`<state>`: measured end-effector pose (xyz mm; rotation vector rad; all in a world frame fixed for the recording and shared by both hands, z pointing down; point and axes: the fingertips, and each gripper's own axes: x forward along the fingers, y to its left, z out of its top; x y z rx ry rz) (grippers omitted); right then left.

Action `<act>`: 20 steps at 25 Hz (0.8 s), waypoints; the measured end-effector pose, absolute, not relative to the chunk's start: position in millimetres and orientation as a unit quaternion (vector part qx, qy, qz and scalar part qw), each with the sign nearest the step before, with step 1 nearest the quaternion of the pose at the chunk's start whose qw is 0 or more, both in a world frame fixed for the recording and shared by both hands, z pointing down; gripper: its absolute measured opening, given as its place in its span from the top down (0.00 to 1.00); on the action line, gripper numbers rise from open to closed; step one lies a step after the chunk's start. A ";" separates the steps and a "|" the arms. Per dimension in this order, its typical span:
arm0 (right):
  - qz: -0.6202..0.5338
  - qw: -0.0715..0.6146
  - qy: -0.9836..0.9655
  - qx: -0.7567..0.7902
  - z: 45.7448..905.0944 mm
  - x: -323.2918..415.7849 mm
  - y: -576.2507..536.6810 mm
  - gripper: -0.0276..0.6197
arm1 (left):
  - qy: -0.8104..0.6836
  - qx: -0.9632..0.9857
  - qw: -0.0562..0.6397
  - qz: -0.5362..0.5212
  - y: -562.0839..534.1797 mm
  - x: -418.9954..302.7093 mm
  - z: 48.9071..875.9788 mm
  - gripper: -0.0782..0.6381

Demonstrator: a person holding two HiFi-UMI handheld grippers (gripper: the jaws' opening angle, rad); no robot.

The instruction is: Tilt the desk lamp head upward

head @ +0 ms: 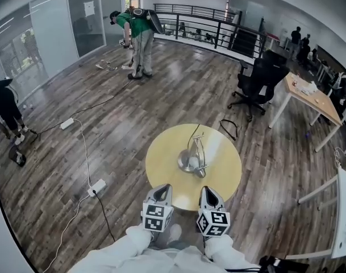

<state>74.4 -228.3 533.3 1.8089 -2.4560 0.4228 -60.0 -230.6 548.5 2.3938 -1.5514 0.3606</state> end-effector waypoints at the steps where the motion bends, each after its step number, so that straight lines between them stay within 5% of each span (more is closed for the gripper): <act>1: 0.136 0.031 -0.798 0.587 531.9 76.0 -238.2 0.94 | -0.534 0.826 0.131 0.124 -240.9 -57.5 546.9 0.89; 20: 0.139 0.029 -0.790 0.597 537.8 106.4 -380.5 0.94 | -0.530 0.829 0.127 0.129 -386.3 -34.9 557.9 0.89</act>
